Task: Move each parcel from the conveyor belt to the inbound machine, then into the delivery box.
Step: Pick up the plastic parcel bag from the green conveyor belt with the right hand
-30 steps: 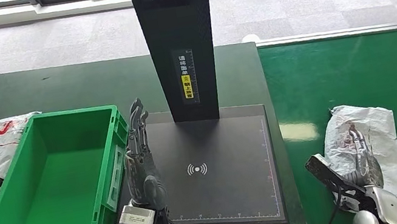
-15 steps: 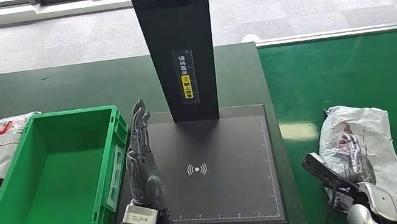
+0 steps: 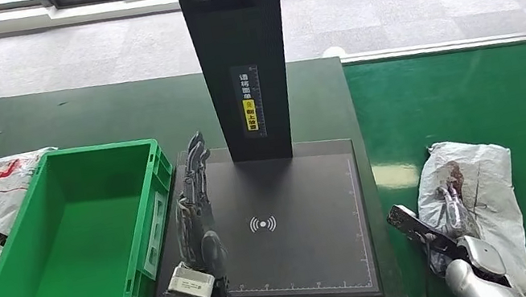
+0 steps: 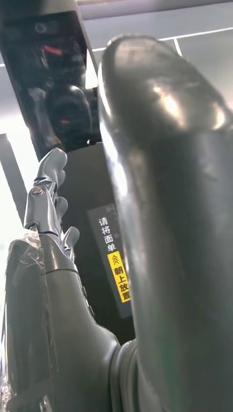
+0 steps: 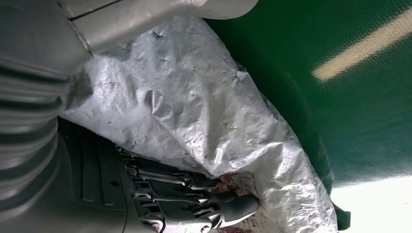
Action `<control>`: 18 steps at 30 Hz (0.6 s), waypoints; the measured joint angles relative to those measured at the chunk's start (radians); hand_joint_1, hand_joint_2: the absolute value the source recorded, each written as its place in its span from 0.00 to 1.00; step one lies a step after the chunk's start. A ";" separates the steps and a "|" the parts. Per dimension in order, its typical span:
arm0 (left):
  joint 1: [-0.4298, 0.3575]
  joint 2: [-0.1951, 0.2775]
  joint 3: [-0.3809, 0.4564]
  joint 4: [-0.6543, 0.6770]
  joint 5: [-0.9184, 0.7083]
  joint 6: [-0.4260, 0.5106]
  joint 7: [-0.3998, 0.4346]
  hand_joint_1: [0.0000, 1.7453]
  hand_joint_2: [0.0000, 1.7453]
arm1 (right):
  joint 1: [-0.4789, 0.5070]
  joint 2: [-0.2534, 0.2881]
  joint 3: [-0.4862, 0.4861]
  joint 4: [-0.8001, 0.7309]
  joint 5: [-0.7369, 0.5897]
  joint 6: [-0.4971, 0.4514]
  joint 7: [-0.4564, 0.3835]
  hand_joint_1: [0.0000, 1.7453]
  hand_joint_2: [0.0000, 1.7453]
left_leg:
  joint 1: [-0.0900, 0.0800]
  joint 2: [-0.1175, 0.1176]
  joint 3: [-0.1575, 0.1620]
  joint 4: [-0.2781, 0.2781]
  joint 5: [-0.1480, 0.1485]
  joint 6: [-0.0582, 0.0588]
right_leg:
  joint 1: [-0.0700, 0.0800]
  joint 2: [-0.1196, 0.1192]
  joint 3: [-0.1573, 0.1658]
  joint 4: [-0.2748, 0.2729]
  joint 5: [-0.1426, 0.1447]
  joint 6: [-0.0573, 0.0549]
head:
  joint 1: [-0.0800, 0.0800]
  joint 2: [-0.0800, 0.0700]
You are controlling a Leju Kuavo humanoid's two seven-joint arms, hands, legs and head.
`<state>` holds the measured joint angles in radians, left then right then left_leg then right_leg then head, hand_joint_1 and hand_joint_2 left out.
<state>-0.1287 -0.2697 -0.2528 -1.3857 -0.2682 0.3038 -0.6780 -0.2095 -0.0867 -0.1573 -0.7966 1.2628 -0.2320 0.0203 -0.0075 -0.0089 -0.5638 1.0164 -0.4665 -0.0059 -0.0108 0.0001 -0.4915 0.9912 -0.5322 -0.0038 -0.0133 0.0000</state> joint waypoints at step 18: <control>-0.001 0.000 -0.006 -0.001 0.002 -0.011 0.010 0.00 0.00 | 0.086 -0.007 0.019 -0.128 0.006 0.052 0.013 0.00 1.00 | 0.000 -0.001 0.001 0.002 0.001 0.001 | 0.000 -0.001 0.003 0.000 0.000 0.001 | 0.000 0.000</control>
<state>-0.1302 -0.2697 -0.2586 -1.3863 -0.2667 0.2930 -0.6676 -0.1234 -0.0938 -0.1379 -0.9250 1.2688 -0.1797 0.0336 -0.0074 -0.0102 -0.5630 1.0181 -0.4659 -0.0045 -0.0108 -0.0011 -0.4887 0.9907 -0.5318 -0.0027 -0.0134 0.0000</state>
